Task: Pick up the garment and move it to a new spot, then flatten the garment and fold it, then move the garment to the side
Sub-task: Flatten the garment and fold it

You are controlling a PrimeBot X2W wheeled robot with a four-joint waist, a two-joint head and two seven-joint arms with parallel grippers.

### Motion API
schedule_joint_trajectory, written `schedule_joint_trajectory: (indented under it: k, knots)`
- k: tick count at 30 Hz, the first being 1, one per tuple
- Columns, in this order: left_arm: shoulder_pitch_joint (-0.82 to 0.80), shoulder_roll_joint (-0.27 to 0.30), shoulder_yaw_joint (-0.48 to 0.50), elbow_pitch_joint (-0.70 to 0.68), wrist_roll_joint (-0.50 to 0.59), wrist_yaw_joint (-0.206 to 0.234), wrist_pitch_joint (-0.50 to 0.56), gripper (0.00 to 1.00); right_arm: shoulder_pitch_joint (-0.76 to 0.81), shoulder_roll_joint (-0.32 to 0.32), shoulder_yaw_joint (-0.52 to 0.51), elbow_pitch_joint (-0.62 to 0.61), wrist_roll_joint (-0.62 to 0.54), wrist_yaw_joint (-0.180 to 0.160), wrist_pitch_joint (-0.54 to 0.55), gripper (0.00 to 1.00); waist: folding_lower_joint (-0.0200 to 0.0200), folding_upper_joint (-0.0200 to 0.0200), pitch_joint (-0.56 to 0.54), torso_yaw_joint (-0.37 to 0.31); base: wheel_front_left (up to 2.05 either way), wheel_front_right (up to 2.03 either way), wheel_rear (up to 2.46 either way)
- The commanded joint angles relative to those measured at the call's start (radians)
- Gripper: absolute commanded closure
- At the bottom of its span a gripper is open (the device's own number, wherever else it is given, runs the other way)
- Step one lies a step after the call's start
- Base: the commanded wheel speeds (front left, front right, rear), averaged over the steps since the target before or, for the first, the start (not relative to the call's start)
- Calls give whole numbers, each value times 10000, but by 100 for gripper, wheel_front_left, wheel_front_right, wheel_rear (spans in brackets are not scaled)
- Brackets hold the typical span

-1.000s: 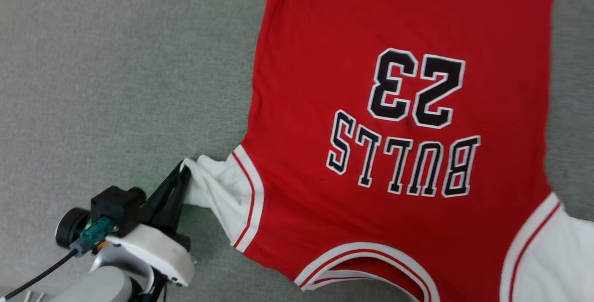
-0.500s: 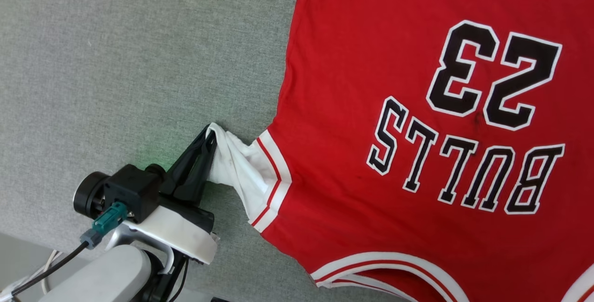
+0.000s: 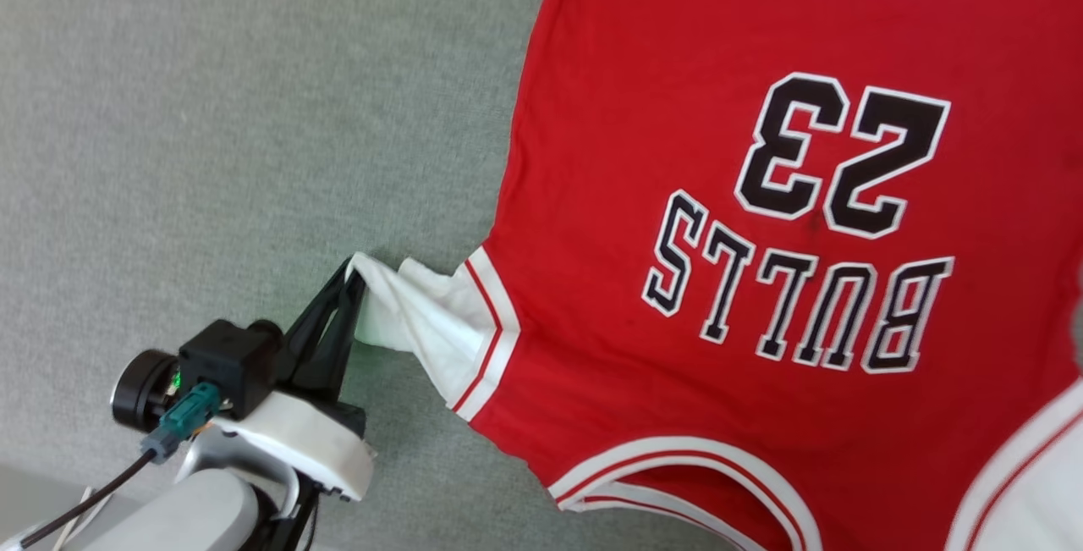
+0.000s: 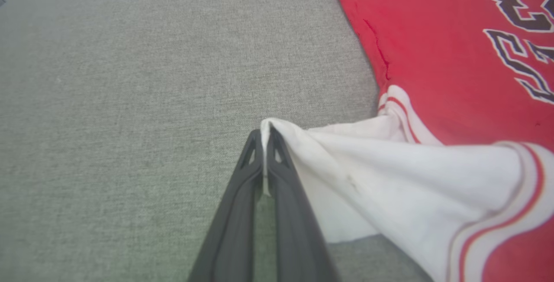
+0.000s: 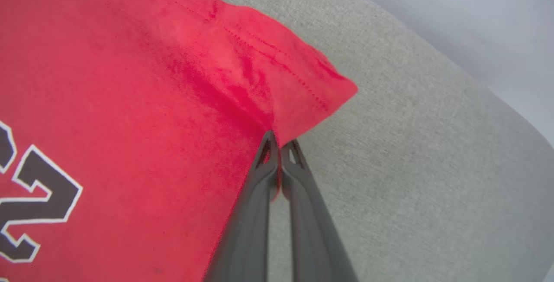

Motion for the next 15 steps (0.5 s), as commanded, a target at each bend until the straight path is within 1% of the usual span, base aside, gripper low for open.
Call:
schedule_joint_trajectory:
  k: [1,3,7,12,15]
  knots:
    - [234,111,63,1,-71,100,-34,100,261,-321,306,-235,305,-9,-196,100,-1,0,-739,-446,0,0,0]
    - [513,227,118,-10,-172,196,-49,100,578,-630,732,-617,730,-7,-488,100,-1,0,-1108,-661,0,0,0]
    - [1054,476,252,-138,-344,376,-84,100,1533,-1590,1347,-1688,1689,-7,-1109,100,-1,0,-1783,-1080,0,0,0]
    - [1716,734,393,-280,-570,583,-135,100,3511,-2981,1686,-3140,2556,-7,-1814,100,-1,0,-2455,-1563,0,0,0]
    - [2021,757,474,-342,-662,659,-149,100,4928,-3714,1726,-3772,2891,-7,-2199,100,-1,0,-2790,-1792,0,0,0]
